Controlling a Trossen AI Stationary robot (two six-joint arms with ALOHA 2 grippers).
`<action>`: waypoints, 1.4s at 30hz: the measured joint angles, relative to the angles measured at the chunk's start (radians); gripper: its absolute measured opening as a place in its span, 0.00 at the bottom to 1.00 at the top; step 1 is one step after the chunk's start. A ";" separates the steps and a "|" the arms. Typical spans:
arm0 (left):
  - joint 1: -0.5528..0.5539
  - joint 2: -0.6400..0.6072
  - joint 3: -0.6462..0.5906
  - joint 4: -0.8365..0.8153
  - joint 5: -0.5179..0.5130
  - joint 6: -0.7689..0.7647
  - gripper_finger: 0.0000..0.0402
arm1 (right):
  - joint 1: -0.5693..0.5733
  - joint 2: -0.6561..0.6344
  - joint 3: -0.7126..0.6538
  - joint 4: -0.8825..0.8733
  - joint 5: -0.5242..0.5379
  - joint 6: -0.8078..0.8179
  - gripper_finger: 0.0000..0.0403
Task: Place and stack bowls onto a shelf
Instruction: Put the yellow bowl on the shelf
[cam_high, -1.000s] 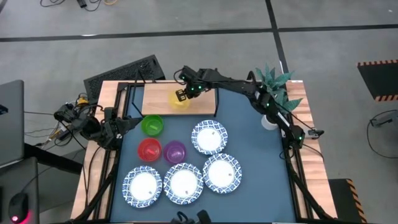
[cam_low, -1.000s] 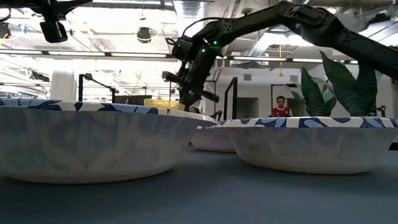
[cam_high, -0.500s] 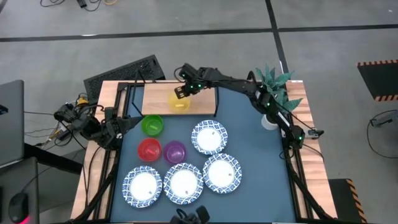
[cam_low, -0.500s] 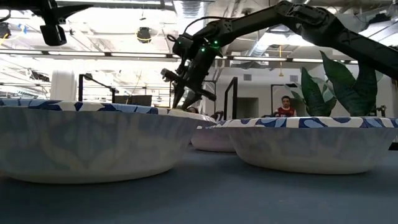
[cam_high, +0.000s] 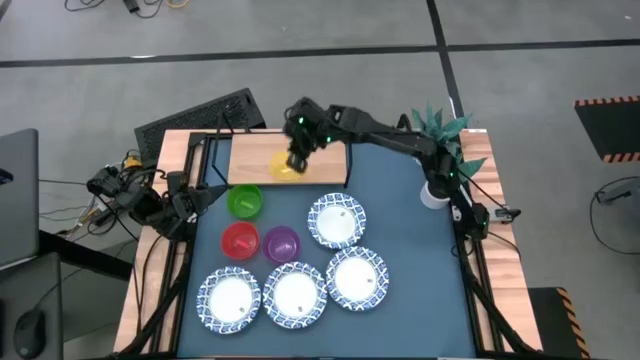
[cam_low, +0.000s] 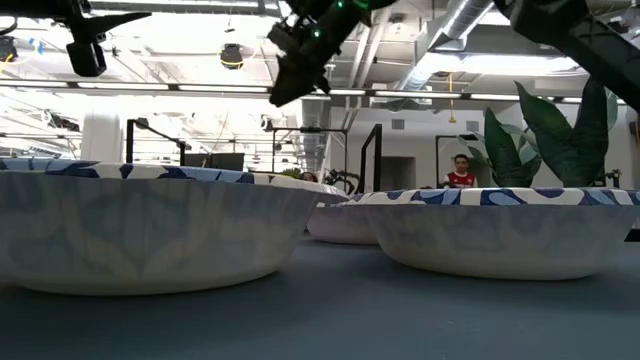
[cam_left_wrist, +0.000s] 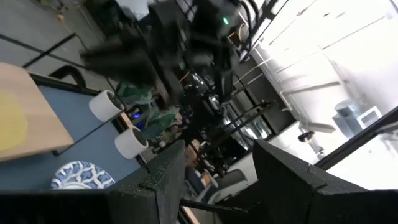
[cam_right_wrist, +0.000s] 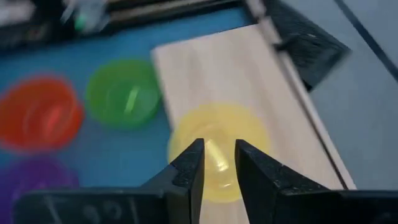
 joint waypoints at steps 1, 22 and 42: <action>0.000 0.000 0.000 0.001 -0.014 0.002 0.44 | 0.013 0.000 0.000 -0.026 -0.002 -0.045 0.28; 0.000 0.000 0.000 -0.012 -0.223 0.035 0.44 | 0.081 0.003 -0.258 0.192 -0.057 -0.343 0.23; 0.001 0.207 0.073 -0.012 -0.214 0.028 0.35 | 0.046 -0.109 -0.278 0.109 0.107 -0.266 0.23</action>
